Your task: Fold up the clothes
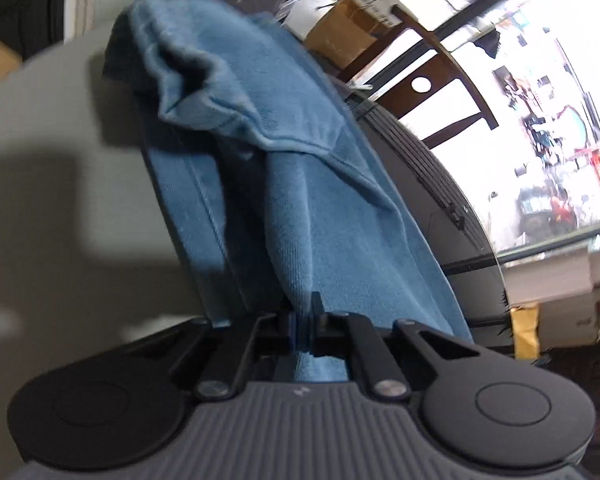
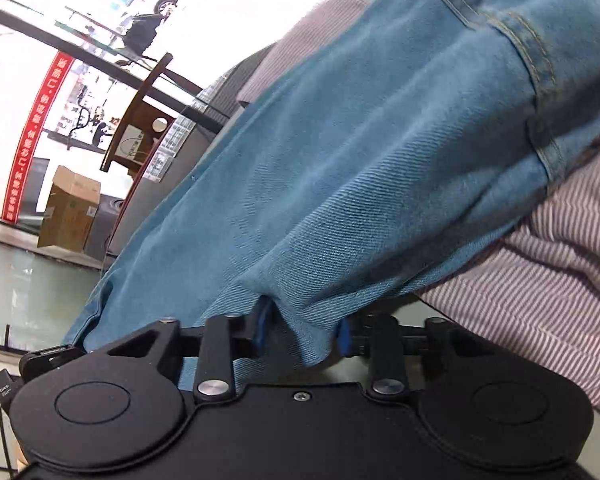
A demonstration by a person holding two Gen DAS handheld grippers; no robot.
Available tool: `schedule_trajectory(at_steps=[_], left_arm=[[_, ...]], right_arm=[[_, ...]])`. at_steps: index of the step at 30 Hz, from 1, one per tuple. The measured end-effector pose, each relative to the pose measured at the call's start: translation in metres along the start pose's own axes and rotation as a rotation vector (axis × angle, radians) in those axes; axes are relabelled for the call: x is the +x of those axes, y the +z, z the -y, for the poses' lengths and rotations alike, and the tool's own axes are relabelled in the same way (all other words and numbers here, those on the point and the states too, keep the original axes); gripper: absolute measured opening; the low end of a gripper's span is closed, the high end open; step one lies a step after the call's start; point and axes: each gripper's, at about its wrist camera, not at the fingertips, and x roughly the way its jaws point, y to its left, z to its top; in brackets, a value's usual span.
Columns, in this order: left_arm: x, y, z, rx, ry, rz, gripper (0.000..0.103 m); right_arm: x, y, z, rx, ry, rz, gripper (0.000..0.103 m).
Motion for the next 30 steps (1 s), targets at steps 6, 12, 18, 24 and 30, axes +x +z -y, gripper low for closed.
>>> schedule_trajectory(at_steps=[6,12,18,24,30], left_arm=[[-0.083,-0.045,0.014,0.128,0.040,0.127,0.004],[-0.119,-0.083,-0.009,0.156,0.079,0.110,0.005],[-0.099,-0.067,0.006,0.178,0.066,0.135,0.006],[-0.114,-0.037,0.084,0.315,-0.076,0.302,0.006],[-0.103,-0.030,0.129,0.408,-0.023,0.318,0.011]], right_arm=[[-0.013,0.005,0.002,-0.066,-0.006,-0.036,0.022],[-0.027,0.002,0.001,-0.129,0.000,-0.089,0.022],[-0.026,0.001,0.000,-0.147,-0.017,-0.119,0.024],[-0.041,0.005,-0.008,-0.150,0.035,-0.064,0.025],[-0.034,0.011,-0.017,-0.120,0.038,-0.037,0.029]])
